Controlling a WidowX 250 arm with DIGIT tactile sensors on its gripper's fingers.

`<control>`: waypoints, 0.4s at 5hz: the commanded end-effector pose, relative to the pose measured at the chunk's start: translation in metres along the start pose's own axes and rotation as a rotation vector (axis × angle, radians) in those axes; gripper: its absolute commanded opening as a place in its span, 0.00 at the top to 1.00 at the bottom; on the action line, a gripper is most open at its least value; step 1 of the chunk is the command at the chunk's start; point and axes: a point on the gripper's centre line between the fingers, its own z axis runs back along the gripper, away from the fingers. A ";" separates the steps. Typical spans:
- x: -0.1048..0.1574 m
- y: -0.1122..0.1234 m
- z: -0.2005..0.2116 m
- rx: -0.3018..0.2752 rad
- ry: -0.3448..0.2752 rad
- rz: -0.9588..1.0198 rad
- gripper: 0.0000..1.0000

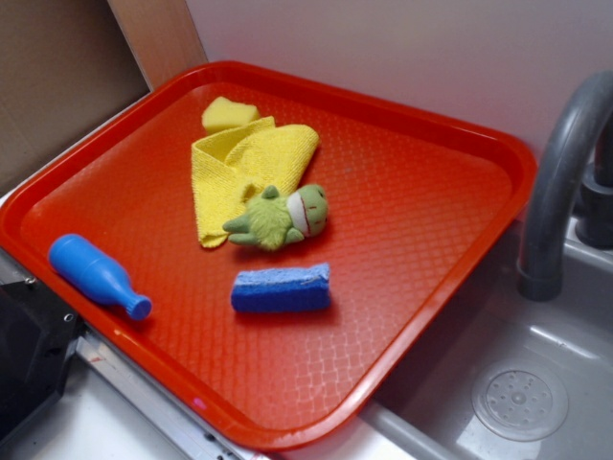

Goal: Grab the blue sponge.

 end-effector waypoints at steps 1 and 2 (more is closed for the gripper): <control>0.000 0.000 0.000 0.000 0.000 0.000 0.00; 0.005 -0.003 -0.008 0.025 0.009 -0.001 0.00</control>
